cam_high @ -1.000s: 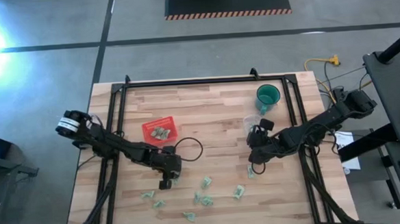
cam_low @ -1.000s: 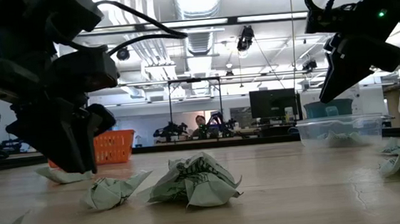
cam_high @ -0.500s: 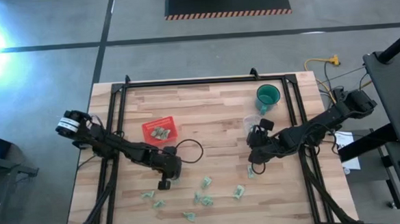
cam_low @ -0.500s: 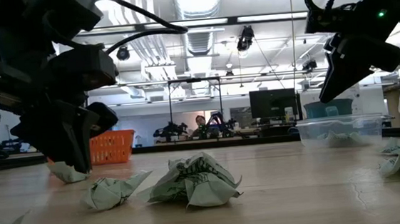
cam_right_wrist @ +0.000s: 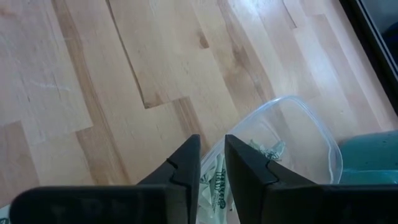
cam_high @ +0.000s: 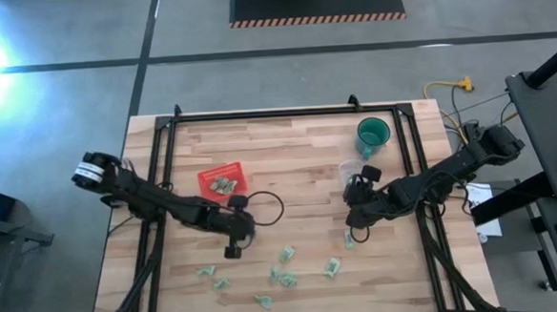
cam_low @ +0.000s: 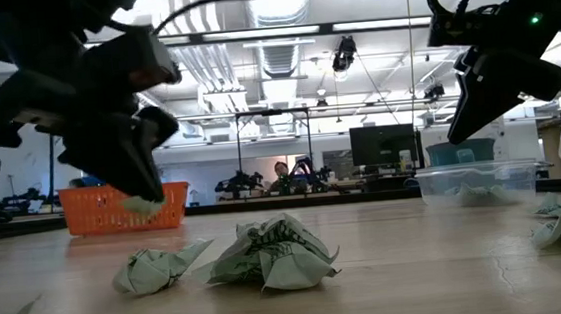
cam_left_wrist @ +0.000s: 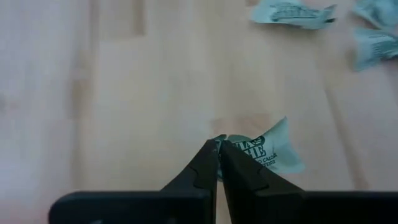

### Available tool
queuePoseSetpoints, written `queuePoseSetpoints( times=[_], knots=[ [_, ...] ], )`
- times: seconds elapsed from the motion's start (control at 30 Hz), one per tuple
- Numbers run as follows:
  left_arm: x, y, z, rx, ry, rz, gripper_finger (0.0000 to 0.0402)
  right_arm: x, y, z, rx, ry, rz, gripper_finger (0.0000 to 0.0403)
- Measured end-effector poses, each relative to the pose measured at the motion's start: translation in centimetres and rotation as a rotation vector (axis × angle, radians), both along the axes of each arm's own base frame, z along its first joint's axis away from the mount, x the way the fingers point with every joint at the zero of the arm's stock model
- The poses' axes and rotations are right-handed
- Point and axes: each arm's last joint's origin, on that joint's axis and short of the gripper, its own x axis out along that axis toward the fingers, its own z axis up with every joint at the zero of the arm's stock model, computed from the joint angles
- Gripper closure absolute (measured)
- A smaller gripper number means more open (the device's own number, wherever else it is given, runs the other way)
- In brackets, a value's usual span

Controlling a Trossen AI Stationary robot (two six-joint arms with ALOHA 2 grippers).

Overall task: Pick and place items into bin
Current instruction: Put the stevia packet into the orange bin

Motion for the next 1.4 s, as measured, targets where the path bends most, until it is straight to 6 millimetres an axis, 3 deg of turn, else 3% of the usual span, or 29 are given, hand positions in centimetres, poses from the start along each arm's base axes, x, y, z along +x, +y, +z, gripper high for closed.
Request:
queuePoseSetpoints(
  times=[0.13,0.37,0.57,0.87,1.4],
  knots=[
    [-0.5,0.1,1.3,0.122,-0.073,0.063,0.0401,0.0,0.0,0.0,-0.002,0.0,0.002,0.0344],
    [-2.4,1.0,3.5,0.415,-0.184,0.32,0.0401,0.0,0.0,0.0,-0.001,-0.002,0.002,0.0341],
    [-4.6,2.4,4.5,0.527,-0.224,0.564,0.0402,0.1,0.0,0.0,0.0,-0.006,0.002,0.0346],
    [-7.4,3.7,3.5,0.532,-0.142,0.746,0.0402,0.2,0.0,0.0,0.004,-0.016,0.002,0.0346],
    [-7.8,3.7,2.8,0.506,-0.086,0.735,0.0388,0.2,0.1,0.1,0.007,-0.024,0.002,0.0346]
  ],
)
